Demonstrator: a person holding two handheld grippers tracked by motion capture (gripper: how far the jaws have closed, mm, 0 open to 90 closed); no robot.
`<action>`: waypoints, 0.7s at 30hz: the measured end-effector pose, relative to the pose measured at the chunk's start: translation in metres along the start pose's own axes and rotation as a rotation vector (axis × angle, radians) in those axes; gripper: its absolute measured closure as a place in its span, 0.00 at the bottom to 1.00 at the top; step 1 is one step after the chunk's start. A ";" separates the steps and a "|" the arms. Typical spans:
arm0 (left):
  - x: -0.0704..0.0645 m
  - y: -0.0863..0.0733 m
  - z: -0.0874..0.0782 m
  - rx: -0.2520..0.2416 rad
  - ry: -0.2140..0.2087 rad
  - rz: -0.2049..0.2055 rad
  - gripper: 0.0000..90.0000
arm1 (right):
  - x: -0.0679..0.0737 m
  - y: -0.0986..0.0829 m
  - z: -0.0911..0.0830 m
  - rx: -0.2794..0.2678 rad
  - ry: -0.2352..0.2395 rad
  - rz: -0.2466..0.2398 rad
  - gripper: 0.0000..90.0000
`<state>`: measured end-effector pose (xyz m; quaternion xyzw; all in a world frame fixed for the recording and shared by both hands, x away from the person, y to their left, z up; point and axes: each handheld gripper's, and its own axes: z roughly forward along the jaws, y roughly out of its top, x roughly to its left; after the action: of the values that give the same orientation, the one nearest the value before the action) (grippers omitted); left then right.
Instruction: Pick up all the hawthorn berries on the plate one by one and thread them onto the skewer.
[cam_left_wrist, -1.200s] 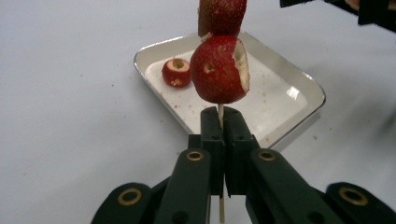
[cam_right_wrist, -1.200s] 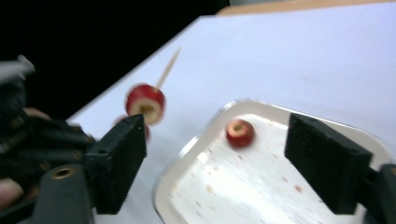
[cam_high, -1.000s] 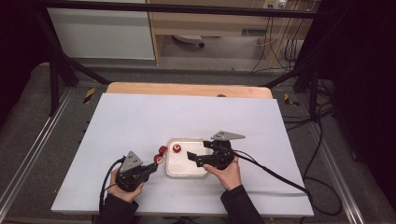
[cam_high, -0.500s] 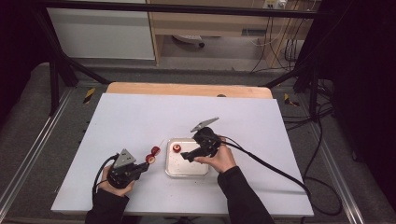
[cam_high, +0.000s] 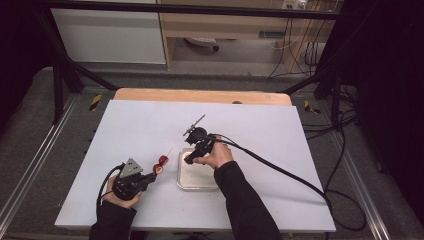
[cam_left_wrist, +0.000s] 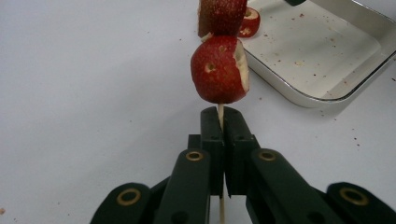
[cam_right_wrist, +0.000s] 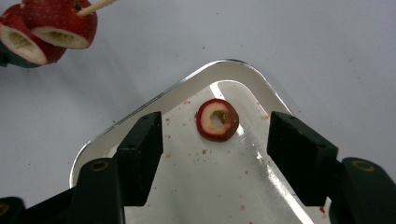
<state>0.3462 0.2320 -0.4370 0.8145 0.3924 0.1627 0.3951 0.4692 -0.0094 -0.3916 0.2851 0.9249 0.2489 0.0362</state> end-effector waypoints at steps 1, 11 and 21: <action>0.000 0.000 0.000 0.000 0.002 -0.001 0.98 | 0.000 0.002 0.003 0.008 -0.003 0.000 0.43; 0.001 0.000 0.001 0.007 0.005 0.001 0.98 | -0.007 0.011 0.023 0.072 0.017 0.020 0.56; -0.001 0.000 0.002 0.009 0.006 0.005 0.98 | -0.012 0.012 0.027 0.087 0.038 0.046 0.68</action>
<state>0.3467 0.2309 -0.4383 0.8167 0.3924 0.1644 0.3898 0.4906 0.0047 -0.4107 0.3029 0.9285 0.2147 0.0006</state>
